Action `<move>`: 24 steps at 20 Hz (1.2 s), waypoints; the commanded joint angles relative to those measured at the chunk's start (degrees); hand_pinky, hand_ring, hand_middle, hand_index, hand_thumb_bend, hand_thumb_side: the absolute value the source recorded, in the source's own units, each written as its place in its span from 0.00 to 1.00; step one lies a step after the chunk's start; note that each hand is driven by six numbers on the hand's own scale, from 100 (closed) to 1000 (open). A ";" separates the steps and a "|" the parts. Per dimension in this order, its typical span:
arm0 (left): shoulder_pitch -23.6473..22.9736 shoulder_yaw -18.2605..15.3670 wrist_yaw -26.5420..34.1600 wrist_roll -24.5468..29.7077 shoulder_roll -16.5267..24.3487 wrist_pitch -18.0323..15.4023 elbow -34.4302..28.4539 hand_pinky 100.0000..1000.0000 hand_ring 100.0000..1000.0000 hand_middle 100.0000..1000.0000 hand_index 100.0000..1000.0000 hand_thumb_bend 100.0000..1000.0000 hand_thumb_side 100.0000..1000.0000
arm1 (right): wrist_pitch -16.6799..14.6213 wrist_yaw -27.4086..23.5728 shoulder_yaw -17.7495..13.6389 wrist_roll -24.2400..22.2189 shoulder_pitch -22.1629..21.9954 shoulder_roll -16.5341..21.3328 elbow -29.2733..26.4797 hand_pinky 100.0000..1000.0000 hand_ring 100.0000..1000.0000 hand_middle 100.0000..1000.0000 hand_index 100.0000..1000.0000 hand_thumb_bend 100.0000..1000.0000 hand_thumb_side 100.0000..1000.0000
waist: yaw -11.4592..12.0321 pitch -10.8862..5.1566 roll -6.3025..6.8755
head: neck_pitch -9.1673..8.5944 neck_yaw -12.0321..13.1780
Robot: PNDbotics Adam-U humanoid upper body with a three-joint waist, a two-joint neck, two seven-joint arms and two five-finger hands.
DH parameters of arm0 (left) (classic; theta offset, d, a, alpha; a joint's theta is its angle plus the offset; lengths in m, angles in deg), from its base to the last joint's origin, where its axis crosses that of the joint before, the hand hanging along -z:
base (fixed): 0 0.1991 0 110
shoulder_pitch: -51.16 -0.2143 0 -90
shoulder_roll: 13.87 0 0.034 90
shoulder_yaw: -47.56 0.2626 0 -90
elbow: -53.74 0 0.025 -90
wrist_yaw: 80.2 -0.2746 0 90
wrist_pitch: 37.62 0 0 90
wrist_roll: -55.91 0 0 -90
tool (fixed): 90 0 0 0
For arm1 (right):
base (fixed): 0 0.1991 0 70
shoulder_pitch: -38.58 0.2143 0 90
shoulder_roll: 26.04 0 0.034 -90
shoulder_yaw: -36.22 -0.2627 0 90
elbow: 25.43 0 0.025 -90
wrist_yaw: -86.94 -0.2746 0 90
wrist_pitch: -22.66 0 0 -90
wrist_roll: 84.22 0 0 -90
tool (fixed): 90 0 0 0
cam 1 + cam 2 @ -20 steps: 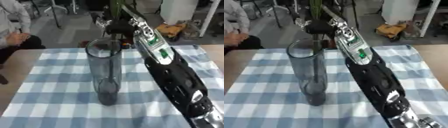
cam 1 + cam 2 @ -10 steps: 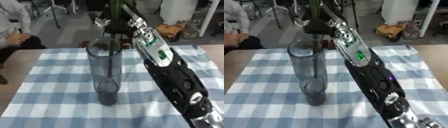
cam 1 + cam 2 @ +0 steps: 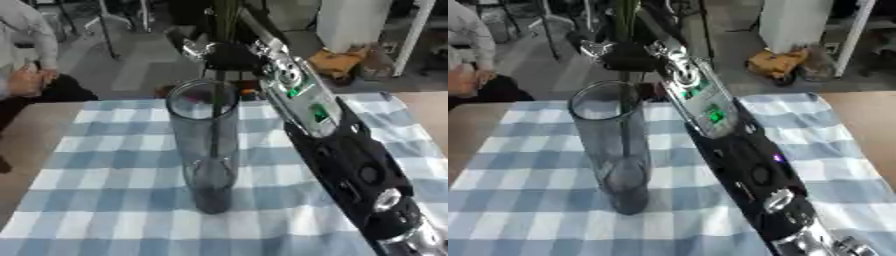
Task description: Arrange flowers into the vase.
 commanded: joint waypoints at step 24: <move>0.31 -0.04 0.29 0.23 0.43 0.21 -1.06 0.33 0.57 0.68 0.80 0.00 1.00 | 2.07 11.29 0.29 -4.54 0.30 1.63 -2.45 0.40 0.70 0.00 0.22 0.36 0.18 | -0.39 -1.90 0.20 | -0.83 0.37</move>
